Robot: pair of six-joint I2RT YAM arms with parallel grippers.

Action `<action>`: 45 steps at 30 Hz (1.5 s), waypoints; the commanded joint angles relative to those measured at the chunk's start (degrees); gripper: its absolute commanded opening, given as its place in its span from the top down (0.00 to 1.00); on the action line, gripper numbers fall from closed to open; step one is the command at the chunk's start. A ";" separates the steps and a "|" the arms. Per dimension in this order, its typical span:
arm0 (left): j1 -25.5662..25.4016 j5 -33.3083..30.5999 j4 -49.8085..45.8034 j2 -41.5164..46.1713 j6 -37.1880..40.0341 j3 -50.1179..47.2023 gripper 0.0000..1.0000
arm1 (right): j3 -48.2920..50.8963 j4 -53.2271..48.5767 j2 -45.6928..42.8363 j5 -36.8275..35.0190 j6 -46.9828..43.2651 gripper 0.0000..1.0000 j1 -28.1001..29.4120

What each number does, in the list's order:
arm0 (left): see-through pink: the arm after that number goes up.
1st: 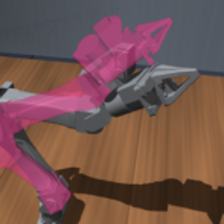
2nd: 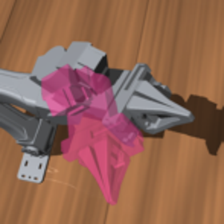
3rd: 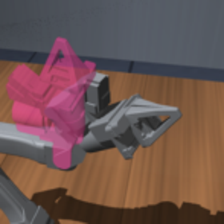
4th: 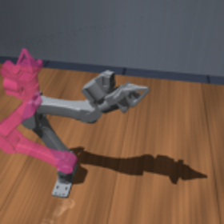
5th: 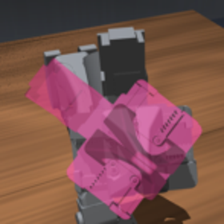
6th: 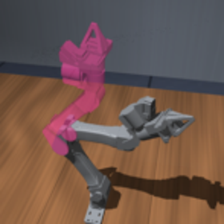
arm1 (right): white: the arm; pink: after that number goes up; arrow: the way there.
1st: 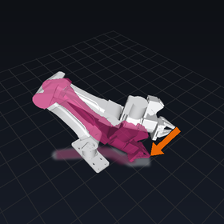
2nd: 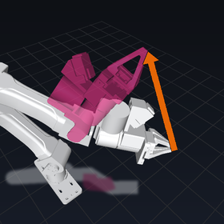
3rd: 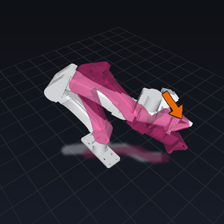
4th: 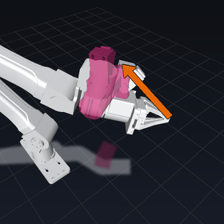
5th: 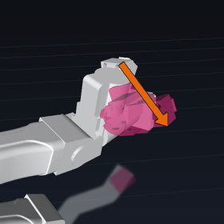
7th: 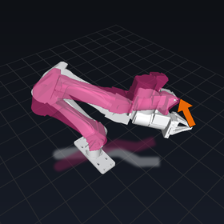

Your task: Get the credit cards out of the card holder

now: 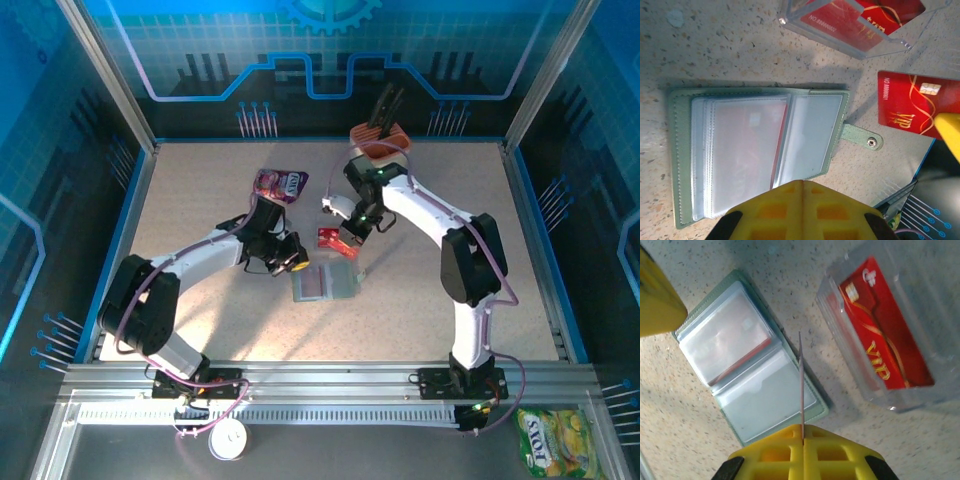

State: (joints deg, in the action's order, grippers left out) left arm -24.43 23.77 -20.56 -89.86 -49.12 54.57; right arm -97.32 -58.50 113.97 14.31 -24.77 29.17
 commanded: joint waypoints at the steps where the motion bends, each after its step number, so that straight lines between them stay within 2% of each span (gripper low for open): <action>1: 0.74 -0.37 -3.73 2.23 1.46 2.10 0.98 | -5.54 -6.76 2.34 -1.91 -12.19 1.00 -0.56; 13: 0.78 -0.39 -6.05 0.82 0.45 4.09 0.98 | -28.22 -18.66 14.47 -1.81 -19.26 1.00 -2.11; 21: 1.08 -1.18 -8.45 -0.08 1.25 5.86 0.98 | -33.64 -18.09 18.81 -2.02 -20.23 1.00 -2.27; 31: 1.21 -0.25 -8.18 -1.51 1.83 6.29 0.98 | -33.05 -17.43 21.96 -2.74 -20.15 0.98 -2.04; 33: 1.23 -0.04 -8.21 -1.89 2.08 6.58 0.98 | -32.53 -17.14 22.24 -3.15 -19.90 0.96 -2.00; 37: 1.22 0.46 -8.11 -2.08 2.24 6.53 0.98 | -30.95 -16.13 21.98 -3.66 -19.45 0.85 -1.84; 45: 1.25 0.89 -7.54 -1.59 2.61 5.23 0.98 | -28.89 -14.78 19.61 -4.25 -17.76 0.81 -1.23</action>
State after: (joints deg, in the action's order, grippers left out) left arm -23.73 23.22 -26.94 -91.57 -47.62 59.55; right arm -127.70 -73.32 135.35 10.41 -43.53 27.62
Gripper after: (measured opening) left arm 0.051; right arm 0.185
